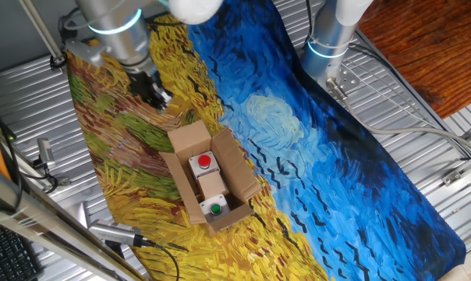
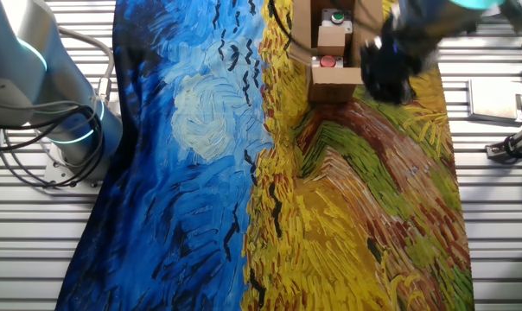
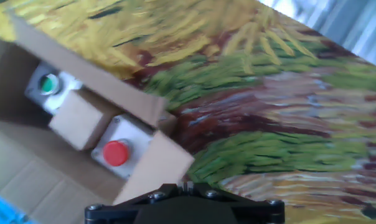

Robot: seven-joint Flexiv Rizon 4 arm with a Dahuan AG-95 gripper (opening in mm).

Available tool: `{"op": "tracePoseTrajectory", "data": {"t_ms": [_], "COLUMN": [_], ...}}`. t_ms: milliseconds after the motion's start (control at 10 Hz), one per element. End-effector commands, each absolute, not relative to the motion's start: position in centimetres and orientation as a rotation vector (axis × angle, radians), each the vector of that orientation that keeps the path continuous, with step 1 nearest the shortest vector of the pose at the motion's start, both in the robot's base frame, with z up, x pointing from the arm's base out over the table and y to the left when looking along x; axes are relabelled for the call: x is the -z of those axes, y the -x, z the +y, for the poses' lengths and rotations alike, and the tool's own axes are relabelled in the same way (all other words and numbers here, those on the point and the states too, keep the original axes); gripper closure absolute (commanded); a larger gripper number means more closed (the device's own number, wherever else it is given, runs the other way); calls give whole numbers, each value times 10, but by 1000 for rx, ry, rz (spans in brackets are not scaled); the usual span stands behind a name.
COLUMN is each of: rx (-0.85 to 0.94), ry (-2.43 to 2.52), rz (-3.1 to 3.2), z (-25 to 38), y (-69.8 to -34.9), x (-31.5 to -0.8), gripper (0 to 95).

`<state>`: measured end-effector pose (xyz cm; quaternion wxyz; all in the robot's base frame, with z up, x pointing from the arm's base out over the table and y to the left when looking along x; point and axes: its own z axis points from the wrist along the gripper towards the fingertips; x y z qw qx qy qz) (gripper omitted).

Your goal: Open a box

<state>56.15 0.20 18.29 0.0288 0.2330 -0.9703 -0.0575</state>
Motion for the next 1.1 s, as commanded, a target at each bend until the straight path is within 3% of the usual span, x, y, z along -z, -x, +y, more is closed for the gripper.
{"op": "tracePoseTrajectory", "data": {"t_ms": [100, 300, 1100], "rx": [222, 223, 203], "ry": [-945, -956, -782], "rz": [-2934, -2941, -2979], "z": [-15, -23, -28], "y": [-567, -564, -565], "x": [-170, -157, -153], "gripper": [950, 950, 950]}}
